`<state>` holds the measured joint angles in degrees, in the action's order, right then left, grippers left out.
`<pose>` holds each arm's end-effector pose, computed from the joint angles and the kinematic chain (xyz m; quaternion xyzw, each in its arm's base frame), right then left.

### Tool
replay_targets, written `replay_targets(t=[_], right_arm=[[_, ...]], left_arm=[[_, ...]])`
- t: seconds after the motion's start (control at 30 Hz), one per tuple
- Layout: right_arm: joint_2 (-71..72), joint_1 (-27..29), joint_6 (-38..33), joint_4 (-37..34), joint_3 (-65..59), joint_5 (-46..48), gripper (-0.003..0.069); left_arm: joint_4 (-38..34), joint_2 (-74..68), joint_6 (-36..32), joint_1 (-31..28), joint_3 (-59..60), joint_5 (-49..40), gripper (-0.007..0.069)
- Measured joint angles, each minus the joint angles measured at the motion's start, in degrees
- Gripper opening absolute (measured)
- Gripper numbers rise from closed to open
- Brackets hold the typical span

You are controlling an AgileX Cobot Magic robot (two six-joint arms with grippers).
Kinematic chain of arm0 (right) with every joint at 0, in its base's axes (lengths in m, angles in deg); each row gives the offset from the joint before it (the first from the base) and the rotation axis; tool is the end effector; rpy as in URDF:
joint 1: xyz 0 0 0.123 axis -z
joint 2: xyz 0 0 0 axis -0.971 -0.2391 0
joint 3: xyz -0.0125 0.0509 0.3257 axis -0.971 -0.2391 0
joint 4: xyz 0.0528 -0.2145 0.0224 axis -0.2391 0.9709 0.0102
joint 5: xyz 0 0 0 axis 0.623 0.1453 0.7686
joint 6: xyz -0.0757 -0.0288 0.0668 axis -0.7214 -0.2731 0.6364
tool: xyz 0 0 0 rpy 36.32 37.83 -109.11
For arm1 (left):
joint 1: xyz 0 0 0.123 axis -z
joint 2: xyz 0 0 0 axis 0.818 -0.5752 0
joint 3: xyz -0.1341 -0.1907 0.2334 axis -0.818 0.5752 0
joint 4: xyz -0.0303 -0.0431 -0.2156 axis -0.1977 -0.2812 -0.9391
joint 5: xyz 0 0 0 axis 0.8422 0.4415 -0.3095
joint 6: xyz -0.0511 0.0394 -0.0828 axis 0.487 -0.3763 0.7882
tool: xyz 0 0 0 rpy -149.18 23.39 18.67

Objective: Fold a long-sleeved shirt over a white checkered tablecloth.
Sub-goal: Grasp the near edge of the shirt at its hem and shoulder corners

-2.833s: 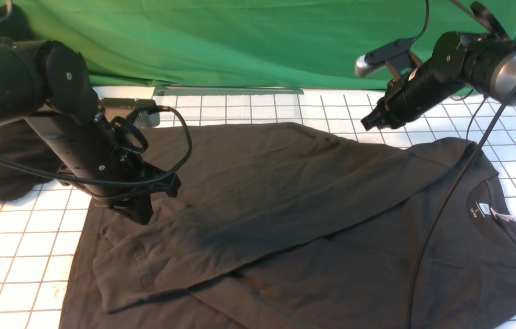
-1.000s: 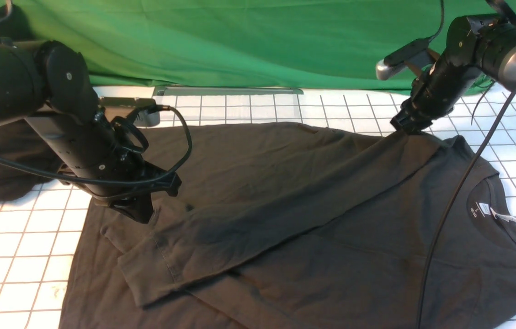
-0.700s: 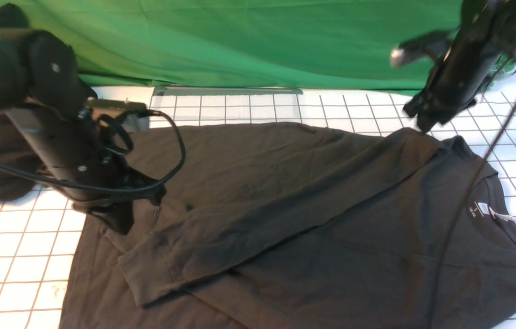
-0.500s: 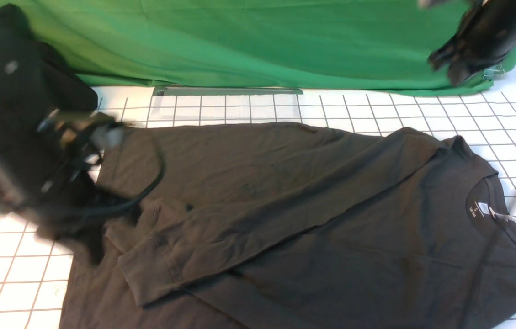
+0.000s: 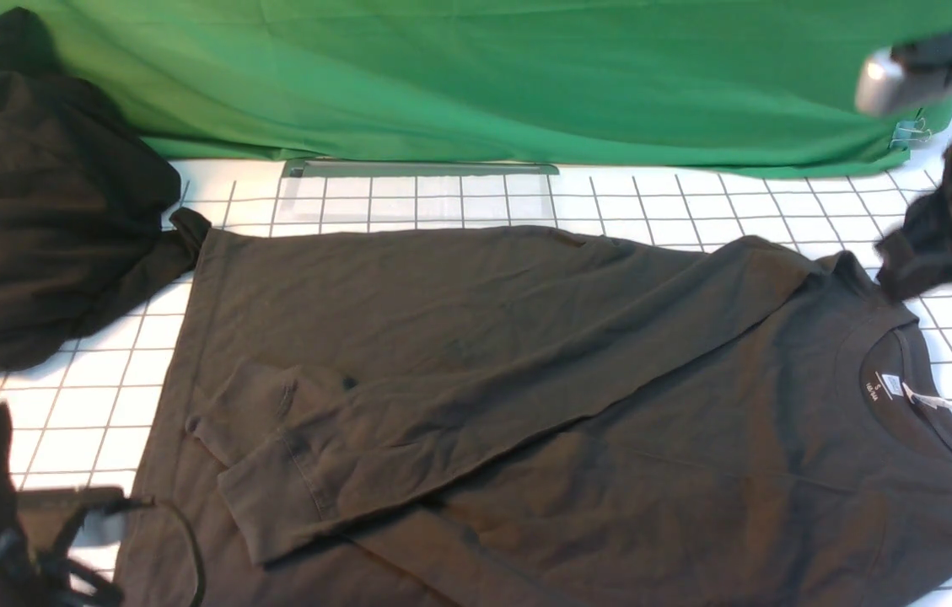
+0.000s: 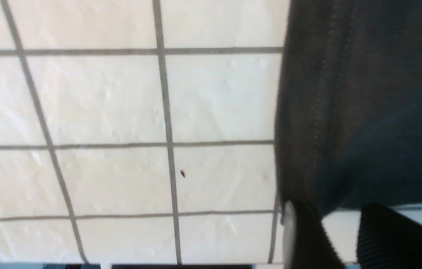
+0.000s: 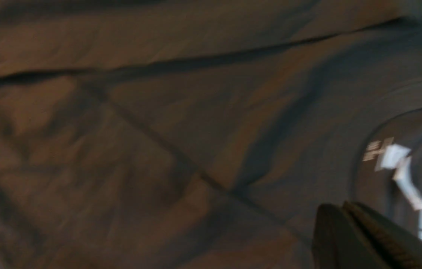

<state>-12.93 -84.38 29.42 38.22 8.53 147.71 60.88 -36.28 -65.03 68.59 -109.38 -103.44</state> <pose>0.2781 0.0598 0.3624 -0.1961 0.9562 0.0830 0.2010 0.1227 -0.0354 0.2321 0.0272 -0.9973 0.0076 0.0684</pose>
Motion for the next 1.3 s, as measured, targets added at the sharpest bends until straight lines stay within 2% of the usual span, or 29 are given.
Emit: replay_targets(t=[0.07, 0.1, 0.17, 0.23, 0.3, 0.43, 0.47, 0.57, 0.63, 0.7, 0.8, 0.87, 0.97, 1.0, 1.03, 1.13, 1.3], right_arm=[[0.8, 0.0, -0.9, -1.4, -2.2, -0.5, 0.0013], [0.8, 0.0, -0.9, -1.5, -2.4, -0.5, 0.0013], [0.8, 0.0, -1.3, -2.3, -3.2, -0.6, 0.0016], [0.9, -0.5, -1.5, -3.2, -3.4, -0.6, 0.0018], [1.2, -1.5, -1.9, -3.7, -3.4, -0.8, 0.0019], [1.6, -4.8, -3.1, -4.2, -3.4, 0.8, 0.002], [1.7, -6.5, -4.1, -4.5, -3.4, 2.3, 0.002], [1.7, -9.0, -5.3, -4.5, -3.4, 4.8, 0.002], [1.9, -12.0, -5.8, -4.5, -4.3, 6.0, 0.0021], [2.1, -15.3, -5.9, -4.7, -6.7, 6.4, 0.0031], [2.3, -18.9, -5.8, -4.7, -10.3, 6.1, 0.0061], [2.3, -23.7, -5.4, -4.5, -15.1, 3.4, 0.0125], [2.3, -31.5, -5.0, -2.6, -22.6, -3.2, 0.029], [2.3, -32.5, -4.9, -2.0, -23.0, -3.6, 0.0301], [2.3, -35.6, -2.8, 0.5, -25.8, -5.9, 0.0384], [2.3, -40.5, 2.7, 5.7, -30.7, -11.4, 0.0484], [1.8, -42.9, 5.4, 8.0, -35.6, -20.2, 0.0503]], left_arm=[[0.0, 0.0, 0.0, 0.0, 1.9, 2.1, 0.0336], [0.0, 0.0, 0.0, 0.0, 2.2, 2.6, 0.0353], [0.0, -0.7, 0.0, 0.0, 2.9, 3.4, 0.0435], [0.0, -2.2, 0.0, 0.0, 2.9, 4.0, 0.0468], [-0.1, -4.0, 0.0, 0.0, 2.9, 4.9, 0.0471], [-0.9, -7.2, 0.0, 0.0, 2.8, 5.5, 0.04], [-1.3, -7.7, 0.0, 0.0, 2.7, 5.3, 0.0339], [-1.8, -7.8, -0.8, 0.0, 2.5, 5.2, 0.0221], [-2.2, -8.1, -3.1, 0.0, 2.0, 4.5, 0.0075], [-2.0, -7.9, -4.4, 0.0, 1.1, 2.5, 0.0027], [-2.0, -6.5, -4.7, 0.0, 0.3, 0.7, 0.0019], [-1.6, -3.0, -4.8, 0.0, -0.2, -0.5, 0.0016], [-1.3, 2.1, -4.8, 0.0, -0.2, -1.1, 0.0015], [-1.2, 2.7, -4.8, 0.0, -0.2, -1.2, 0.0015], [-0.9, 4.3, -4.8, 0.0, -0.2, -1.6, 0.0015], [-0.8, 6.3, -4.8, 0.0, -0.2, -2.2, 0.0015], [-0.6, 6.6, -4.7, 0.0, -0.2, -2.2, 0.0015]])
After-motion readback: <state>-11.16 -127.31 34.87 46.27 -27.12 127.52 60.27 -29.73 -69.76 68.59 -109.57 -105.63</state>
